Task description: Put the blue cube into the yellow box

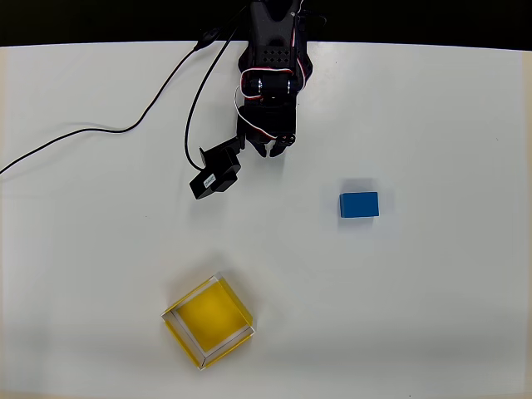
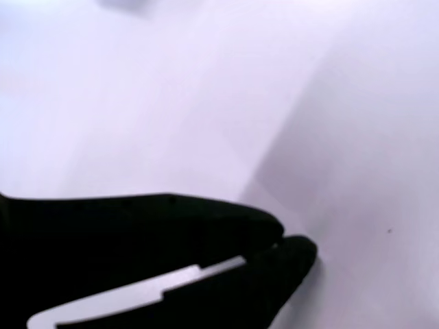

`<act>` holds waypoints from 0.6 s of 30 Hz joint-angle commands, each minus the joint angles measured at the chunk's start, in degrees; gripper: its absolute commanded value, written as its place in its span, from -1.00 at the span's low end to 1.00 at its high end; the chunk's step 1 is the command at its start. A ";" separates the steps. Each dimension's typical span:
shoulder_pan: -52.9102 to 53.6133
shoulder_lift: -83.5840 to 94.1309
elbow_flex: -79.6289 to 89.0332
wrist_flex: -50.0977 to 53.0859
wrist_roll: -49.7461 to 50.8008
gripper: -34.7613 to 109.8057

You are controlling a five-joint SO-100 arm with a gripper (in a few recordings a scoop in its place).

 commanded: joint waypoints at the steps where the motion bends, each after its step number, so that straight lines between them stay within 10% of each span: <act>1: 0.09 1.41 1.58 0.44 1.32 -0.52; 18: -0.62 -28.56 -23.99 -17.14 -11.25 -0.35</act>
